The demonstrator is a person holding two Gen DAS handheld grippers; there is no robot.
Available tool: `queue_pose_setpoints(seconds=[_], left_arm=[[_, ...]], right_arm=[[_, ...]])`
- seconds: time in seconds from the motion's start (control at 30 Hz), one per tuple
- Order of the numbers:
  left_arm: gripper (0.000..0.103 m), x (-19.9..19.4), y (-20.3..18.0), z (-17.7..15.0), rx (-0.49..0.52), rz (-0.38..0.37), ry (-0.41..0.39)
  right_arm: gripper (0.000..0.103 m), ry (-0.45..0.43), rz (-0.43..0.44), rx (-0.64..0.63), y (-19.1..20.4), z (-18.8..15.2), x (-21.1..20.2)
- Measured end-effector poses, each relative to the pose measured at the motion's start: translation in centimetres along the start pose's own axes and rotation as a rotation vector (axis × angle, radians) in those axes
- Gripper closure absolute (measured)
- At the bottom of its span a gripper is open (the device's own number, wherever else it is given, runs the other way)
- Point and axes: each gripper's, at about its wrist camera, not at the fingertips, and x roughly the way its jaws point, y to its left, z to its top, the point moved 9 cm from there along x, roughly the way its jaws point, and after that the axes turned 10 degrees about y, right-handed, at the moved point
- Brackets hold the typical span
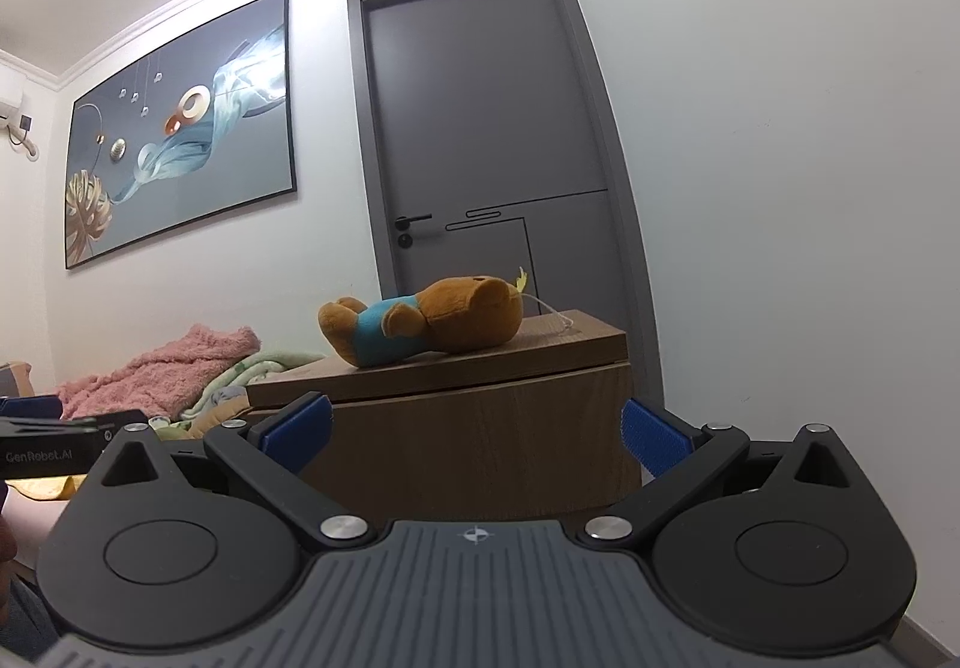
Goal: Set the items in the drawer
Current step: 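Move both tools toward the nightstand with the teddy bear on top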
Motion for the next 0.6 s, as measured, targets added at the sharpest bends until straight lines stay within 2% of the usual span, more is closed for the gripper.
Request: queue_pose_setpoints(seconds=[0.3,0.6], left_arm=[[0.001,1.8,-0.6,0.1,-0.008,-0.063,0.003],[0.001,2.7,0.3,0.1,-0.001,-0.102,-0.006]], right_arm=[[0.0,0.027,0.036,0.038,-0.5,0.7,0.5],[0.0,0.052,0.013,0.039,-0.2,2.1,1.1]])
